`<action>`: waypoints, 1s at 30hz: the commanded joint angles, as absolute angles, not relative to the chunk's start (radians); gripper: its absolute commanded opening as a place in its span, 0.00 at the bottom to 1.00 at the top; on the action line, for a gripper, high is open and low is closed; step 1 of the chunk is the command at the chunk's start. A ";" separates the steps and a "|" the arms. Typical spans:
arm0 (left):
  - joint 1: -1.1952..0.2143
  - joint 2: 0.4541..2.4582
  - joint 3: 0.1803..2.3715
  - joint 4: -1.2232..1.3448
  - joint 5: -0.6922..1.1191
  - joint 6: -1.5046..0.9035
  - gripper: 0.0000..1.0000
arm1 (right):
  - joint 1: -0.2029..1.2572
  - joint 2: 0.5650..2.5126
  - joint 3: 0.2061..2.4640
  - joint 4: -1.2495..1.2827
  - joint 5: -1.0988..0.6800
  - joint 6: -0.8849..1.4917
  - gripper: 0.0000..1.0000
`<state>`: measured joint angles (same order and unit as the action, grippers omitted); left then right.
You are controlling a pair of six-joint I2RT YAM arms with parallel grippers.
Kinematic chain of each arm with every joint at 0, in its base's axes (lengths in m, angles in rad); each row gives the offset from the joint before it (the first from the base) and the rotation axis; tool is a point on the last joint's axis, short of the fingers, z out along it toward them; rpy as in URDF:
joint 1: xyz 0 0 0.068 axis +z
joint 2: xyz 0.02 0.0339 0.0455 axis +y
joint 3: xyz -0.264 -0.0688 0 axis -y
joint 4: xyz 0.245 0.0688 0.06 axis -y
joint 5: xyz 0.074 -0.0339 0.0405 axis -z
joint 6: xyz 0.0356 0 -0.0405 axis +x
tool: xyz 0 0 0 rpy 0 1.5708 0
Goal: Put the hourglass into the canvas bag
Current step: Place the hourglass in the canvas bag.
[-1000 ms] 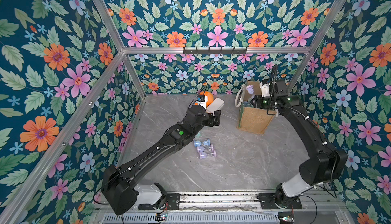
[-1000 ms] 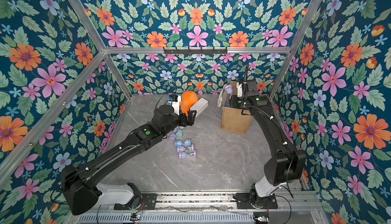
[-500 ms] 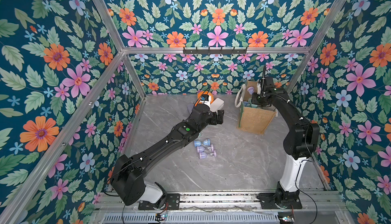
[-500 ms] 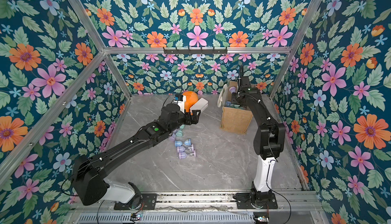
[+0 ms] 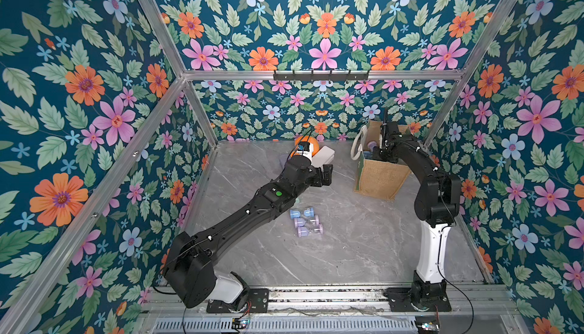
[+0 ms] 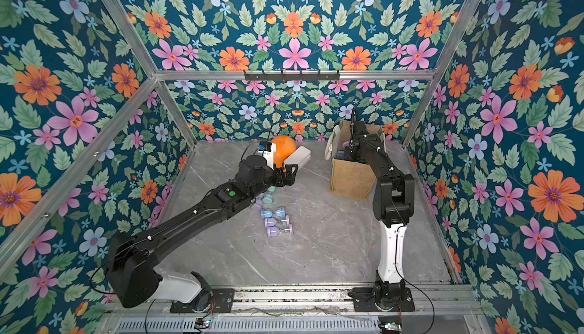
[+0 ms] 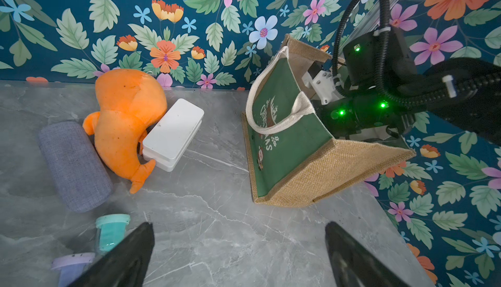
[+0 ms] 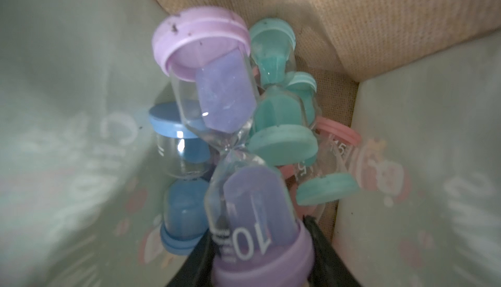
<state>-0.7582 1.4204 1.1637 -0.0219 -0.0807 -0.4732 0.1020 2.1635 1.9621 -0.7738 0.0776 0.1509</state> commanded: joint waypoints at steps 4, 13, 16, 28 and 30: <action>-0.753 1.407 1.164 0.005 -0.075 -0.484 1.00 | 0.103 2.142 1.978 -0.786 0.095 0.137 0.59; -0.750 1.375 1.146 -0.004 -0.097 -0.484 1.00 | 0.104 1.984 1.961 -0.805 0.000 0.181 0.64; -0.744 1.346 1.123 -0.013 -0.105 -0.485 1.00 | 0.106 1.909 1.927 -0.808 -0.038 0.207 0.64; -0.727 1.196 0.991 -0.097 -0.202 -0.506 1.00 | 0.311 1.595 1.750 -0.791 0.005 0.191 0.68; -0.726 1.168 0.966 -0.118 -0.219 -0.509 1.00 | 0.384 1.569 1.719 -0.784 0.058 0.166 0.69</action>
<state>-0.7273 1.1919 0.9840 -0.0837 -0.1761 -0.4992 0.3294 1.5913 1.7447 -0.7994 -0.0105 0.2008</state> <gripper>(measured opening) 0.998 0.684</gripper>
